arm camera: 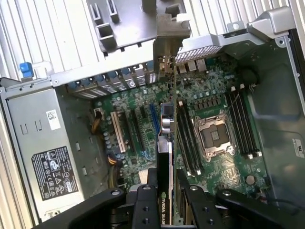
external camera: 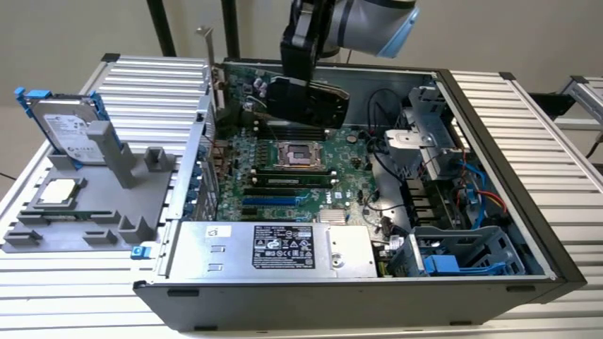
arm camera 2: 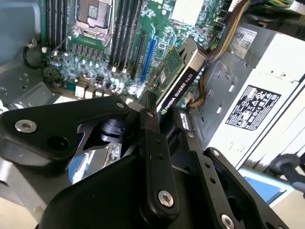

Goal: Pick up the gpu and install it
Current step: 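Insert the gpu into the slot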

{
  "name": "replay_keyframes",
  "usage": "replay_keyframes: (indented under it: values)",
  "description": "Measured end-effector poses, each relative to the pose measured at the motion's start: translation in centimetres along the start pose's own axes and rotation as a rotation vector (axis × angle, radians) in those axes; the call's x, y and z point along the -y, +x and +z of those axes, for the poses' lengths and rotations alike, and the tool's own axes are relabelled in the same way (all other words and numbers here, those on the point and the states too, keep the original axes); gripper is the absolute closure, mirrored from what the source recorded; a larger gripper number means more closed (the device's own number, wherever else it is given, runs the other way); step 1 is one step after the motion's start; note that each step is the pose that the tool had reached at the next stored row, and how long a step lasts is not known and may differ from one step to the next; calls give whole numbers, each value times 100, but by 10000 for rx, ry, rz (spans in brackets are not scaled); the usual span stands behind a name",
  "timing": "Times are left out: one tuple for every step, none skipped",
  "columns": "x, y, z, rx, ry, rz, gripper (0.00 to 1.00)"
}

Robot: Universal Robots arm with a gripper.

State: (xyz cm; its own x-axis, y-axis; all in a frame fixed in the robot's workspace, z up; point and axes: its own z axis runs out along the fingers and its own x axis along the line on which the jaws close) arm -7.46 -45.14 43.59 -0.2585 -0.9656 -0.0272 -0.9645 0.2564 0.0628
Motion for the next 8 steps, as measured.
replay_keyframes:
  values:
    - [2, -1, 0, -7, -3, -110, 100]
    - [5, -1, 0, -14, -6, -228, 100]
    - [6, -1, 0, -21, -9, -329, 100]
    - [8, -2, 0, -27, -11, -422, 100]
    - [9, -2, -1, -32, -14, -509, 100]
    - [10, -3, -1, -38, -16, -593, 100]
    - [11, -3, 0, -42, -18, -662, 100]
    - [11, -3, 0, -45, -20, -730, 100]
